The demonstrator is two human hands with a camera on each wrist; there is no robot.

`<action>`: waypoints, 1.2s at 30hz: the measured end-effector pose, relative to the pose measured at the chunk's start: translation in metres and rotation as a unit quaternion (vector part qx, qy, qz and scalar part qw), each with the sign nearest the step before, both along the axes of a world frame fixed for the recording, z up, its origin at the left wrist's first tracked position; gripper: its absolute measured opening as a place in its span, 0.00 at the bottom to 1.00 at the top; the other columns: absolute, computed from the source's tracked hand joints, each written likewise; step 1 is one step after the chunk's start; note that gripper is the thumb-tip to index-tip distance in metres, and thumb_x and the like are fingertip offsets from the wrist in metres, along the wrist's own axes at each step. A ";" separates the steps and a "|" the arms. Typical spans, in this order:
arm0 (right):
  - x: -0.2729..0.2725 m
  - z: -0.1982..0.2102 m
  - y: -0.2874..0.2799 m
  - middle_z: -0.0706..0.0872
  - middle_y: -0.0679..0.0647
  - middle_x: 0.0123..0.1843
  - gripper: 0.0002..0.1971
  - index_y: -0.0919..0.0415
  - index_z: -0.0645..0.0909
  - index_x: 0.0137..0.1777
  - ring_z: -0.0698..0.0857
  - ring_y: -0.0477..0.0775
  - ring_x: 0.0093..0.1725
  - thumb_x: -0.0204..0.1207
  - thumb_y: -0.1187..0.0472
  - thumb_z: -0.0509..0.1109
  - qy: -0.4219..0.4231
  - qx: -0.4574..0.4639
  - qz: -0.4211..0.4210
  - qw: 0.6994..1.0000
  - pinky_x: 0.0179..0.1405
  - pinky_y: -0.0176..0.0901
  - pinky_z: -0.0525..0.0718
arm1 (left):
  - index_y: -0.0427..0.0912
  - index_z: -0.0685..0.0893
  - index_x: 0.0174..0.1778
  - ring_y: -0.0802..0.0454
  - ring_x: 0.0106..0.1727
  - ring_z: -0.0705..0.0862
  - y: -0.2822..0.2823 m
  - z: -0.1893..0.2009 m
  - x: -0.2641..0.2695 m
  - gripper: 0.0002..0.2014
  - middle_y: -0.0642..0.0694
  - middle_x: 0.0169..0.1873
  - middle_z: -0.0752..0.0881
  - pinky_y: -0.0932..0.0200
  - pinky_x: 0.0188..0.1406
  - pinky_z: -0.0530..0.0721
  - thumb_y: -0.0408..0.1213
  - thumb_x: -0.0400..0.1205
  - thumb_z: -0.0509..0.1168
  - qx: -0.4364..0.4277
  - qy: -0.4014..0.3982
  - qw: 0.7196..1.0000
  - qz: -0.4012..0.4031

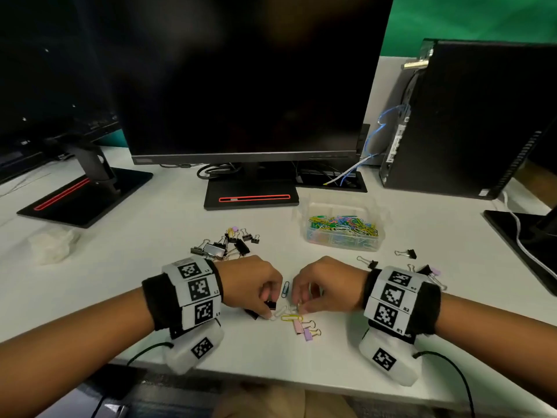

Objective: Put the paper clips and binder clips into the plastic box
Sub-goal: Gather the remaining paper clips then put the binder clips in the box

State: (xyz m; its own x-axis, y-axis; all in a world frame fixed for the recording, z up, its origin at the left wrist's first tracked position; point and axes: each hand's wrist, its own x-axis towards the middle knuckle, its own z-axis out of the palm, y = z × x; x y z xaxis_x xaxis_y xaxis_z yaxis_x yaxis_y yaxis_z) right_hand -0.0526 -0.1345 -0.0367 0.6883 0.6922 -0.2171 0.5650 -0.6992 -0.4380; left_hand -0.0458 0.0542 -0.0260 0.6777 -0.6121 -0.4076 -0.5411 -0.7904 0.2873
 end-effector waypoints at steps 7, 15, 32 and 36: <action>0.017 0.009 -0.030 0.90 0.52 0.44 0.05 0.59 0.87 0.45 0.77 0.37 0.31 0.74 0.61 0.70 -0.028 -0.050 -0.067 0.996 0.33 0.20 0.70 | 0.44 0.83 0.51 0.57 0.39 0.76 0.006 0.000 0.004 0.14 0.45 0.48 0.87 0.74 0.31 0.70 0.40 0.72 0.75 -0.014 -0.003 1.000 -0.018; 0.005 0.008 -0.013 0.81 0.48 0.46 0.11 0.55 0.84 0.52 0.73 0.46 0.41 0.73 0.51 0.70 -0.091 -0.062 -0.059 0.992 0.43 0.34 0.67 | 0.50 0.84 0.56 0.61 0.35 0.75 0.021 0.000 0.005 0.17 0.56 0.44 0.78 0.71 0.36 0.73 0.43 0.72 0.75 -0.009 -0.007 1.000 -0.013; -0.003 0.000 0.028 0.88 0.55 0.40 0.07 0.62 0.86 0.45 0.77 0.43 0.31 0.71 0.59 0.74 0.036 -0.071 -0.034 0.996 0.34 0.31 0.74 | 0.48 0.86 0.52 0.60 0.47 0.71 0.027 0.000 -0.011 0.10 0.55 0.44 0.72 0.65 0.50 0.73 0.43 0.76 0.71 0.026 -0.035 0.996 -0.081; -0.004 -0.002 0.026 0.84 0.53 0.39 0.07 0.64 0.84 0.48 0.78 0.48 0.37 0.74 0.61 0.70 0.041 -0.095 -0.026 0.994 0.34 0.34 0.73 | 0.44 0.86 0.48 0.58 0.47 0.72 0.028 -0.004 -0.008 0.07 0.54 0.43 0.72 0.63 0.47 0.74 0.42 0.78 0.69 0.048 -0.037 0.994 -0.091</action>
